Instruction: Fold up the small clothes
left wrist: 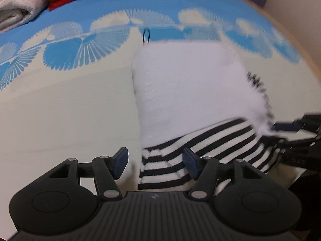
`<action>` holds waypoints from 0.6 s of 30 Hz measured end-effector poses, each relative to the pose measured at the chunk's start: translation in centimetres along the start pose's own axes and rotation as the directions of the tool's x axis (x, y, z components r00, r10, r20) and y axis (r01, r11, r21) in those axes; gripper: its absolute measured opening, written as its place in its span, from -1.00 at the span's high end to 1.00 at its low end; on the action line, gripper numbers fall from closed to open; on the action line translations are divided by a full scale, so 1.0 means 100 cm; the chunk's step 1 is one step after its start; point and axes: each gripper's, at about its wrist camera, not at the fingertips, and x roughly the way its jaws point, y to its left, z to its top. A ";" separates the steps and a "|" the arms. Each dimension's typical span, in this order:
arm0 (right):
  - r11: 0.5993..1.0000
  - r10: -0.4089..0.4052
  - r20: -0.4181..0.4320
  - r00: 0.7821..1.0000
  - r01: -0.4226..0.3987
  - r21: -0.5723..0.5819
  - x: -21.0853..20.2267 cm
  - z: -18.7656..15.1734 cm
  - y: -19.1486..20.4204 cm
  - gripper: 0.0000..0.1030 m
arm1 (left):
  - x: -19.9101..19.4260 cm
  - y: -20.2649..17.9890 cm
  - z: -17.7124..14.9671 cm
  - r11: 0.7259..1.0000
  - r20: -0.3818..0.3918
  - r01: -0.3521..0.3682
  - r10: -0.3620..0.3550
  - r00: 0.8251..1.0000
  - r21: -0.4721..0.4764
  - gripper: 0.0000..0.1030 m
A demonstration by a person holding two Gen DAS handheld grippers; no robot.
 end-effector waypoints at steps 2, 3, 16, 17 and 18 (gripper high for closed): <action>0.999 0.011 0.015 1.000 -0.012 0.034 -0.007 -0.004 -0.005 0.09 | -0.013 0.002 -0.002 0.999 0.051 0.047 -0.047 0.998 0.005 -0.28; 0.999 0.018 0.023 1.000 -0.019 0.044 -0.010 -0.009 -0.006 0.09 | -0.014 0.002 -0.003 0.998 0.050 0.057 -0.058 0.997 0.017 -0.28; 0.997 -0.039 0.014 0.999 0.038 0.060 -0.013 -0.006 -0.012 0.10 | -0.019 -0.013 -0.013 0.995 0.040 0.026 -0.030 0.999 0.101 -0.45; 0.997 -0.035 0.036 0.999 0.032 0.074 -0.017 -0.005 -0.014 0.10 | -0.021 -0.010 -0.012 0.996 0.048 0.035 -0.039 0.998 0.086 -0.45; 0.995 -0.033 0.058 0.998 0.027 0.092 -0.021 -0.003 -0.017 0.10 | -0.020 -0.007 -0.012 0.997 0.049 0.039 -0.043 0.998 0.073 -0.45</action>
